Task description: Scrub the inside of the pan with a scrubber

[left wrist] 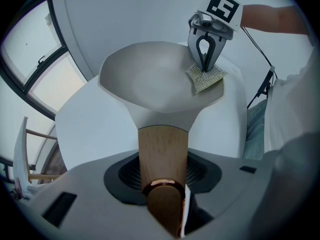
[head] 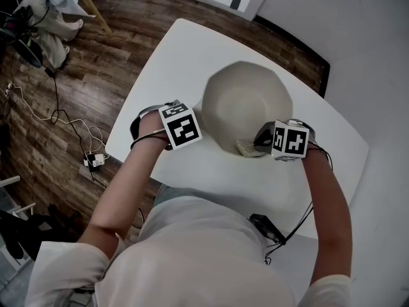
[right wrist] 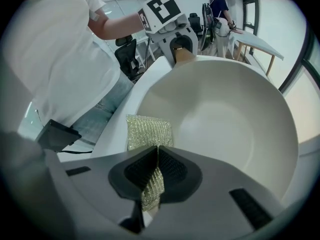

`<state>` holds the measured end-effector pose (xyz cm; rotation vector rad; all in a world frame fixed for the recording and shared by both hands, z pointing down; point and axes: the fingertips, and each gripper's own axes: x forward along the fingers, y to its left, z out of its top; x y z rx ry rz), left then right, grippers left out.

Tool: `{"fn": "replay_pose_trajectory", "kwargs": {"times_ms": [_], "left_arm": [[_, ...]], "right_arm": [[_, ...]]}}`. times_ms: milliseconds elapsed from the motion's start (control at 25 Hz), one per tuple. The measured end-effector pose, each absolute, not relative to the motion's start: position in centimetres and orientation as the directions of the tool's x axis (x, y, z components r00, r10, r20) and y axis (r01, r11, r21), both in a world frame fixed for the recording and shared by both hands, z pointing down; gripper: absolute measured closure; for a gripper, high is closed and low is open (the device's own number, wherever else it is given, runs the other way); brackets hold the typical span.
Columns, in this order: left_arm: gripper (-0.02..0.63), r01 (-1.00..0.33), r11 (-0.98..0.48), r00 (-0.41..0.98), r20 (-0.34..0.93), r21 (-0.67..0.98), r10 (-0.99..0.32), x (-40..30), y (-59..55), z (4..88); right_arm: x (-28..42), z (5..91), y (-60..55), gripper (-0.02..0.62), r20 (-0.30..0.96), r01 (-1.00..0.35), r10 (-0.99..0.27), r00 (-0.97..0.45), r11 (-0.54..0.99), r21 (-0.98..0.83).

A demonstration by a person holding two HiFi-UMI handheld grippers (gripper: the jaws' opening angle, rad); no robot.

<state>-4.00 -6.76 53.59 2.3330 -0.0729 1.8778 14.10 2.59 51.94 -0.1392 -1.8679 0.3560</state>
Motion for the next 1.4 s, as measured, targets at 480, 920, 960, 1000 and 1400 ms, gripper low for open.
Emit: {"fn": "replay_pose_trajectory", "kwargs": {"times_ms": [480,920,960,1000,1400], "left_arm": [[0.417,-0.124,-0.988,0.217,0.974,0.088,0.059,-4.1,-6.7,53.5],[0.419,-0.116,-0.989,0.216,0.974,0.09,0.063,-4.1,-6.6,53.5],[0.419,-0.116,-0.989,0.216,0.974,0.09,0.063,-4.1,-6.6,53.5],[0.419,-0.116,-0.989,0.216,0.974,0.09,0.063,-4.0,-6.6,53.5],[0.419,-0.114,-0.989,0.216,0.974,0.092,0.065,-4.1,-6.7,53.5]], "right_arm": [[16.7,52.2,1.7,0.572,0.955,-0.072,0.244,-0.168,0.963,-0.258],[19.8,52.8,0.1,0.572,0.986,-0.098,0.167,-0.03,0.981,-0.169],[20.0,52.8,0.0,0.572,0.987,-0.102,0.161,-0.026,0.981,-0.163],[20.1,52.9,-0.1,0.572,0.988,-0.107,0.155,-0.023,0.982,-0.156],[21.5,52.8,-1.6,0.572,0.997,-0.152,0.082,0.007,0.985,-0.08]]}}
